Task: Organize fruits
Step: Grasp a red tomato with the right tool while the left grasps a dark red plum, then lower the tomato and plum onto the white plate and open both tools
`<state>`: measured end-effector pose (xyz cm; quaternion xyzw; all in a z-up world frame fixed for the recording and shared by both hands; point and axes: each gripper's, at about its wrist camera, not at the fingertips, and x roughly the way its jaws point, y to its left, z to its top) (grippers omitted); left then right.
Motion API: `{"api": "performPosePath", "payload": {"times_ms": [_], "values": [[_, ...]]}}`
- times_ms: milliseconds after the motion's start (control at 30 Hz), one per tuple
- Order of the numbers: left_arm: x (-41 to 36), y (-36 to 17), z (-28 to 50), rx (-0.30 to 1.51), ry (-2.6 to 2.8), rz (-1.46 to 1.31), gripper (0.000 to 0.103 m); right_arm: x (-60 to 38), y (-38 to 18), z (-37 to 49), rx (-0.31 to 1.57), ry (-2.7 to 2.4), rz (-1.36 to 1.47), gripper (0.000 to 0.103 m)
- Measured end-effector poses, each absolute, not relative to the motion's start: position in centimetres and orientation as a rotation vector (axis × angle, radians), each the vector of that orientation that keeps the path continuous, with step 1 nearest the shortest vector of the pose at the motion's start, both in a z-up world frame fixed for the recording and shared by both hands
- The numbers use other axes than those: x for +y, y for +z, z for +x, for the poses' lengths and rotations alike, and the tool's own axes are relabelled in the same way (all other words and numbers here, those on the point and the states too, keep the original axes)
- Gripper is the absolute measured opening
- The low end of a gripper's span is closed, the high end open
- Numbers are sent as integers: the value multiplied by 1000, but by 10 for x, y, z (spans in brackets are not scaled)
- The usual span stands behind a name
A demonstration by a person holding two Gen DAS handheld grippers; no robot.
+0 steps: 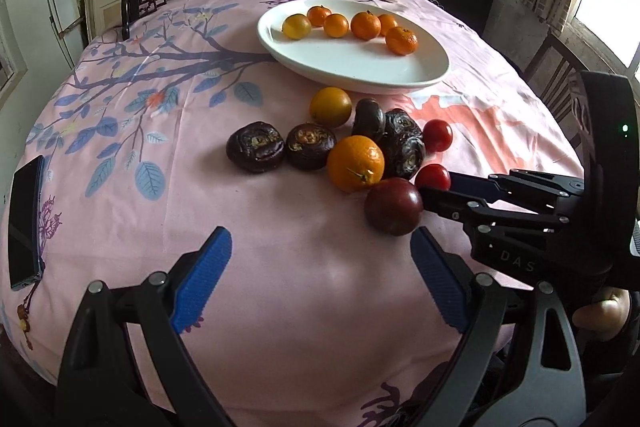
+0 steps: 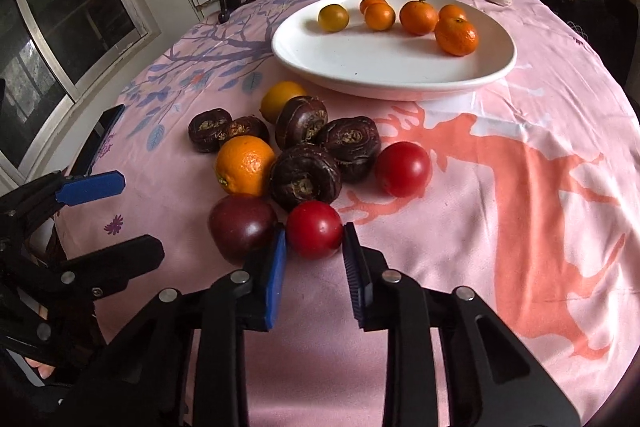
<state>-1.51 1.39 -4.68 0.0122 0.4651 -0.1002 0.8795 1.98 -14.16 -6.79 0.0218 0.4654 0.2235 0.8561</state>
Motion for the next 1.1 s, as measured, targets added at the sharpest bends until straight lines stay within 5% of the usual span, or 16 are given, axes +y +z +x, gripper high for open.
{"api": "performPosePath", "payload": {"times_ms": [367,433,500,600,1100], "values": [[-35,-76,8,1042,-206,78,92,-204,-53,-8,916,322,74,28],[-39,-82,13,1057,-202,75,82,-209,-52,-9,909,323,84,28],[-43,-84,15,1039,-167,104,58,-212,-52,-8,907,324,93,28],[-42,-80,16,1036,-203,57,39,-211,-53,-8,911,335,96,28],[-12,-52,-8,977,-251,-21,39,-177,-43,-8,909,369,57,28]]}}
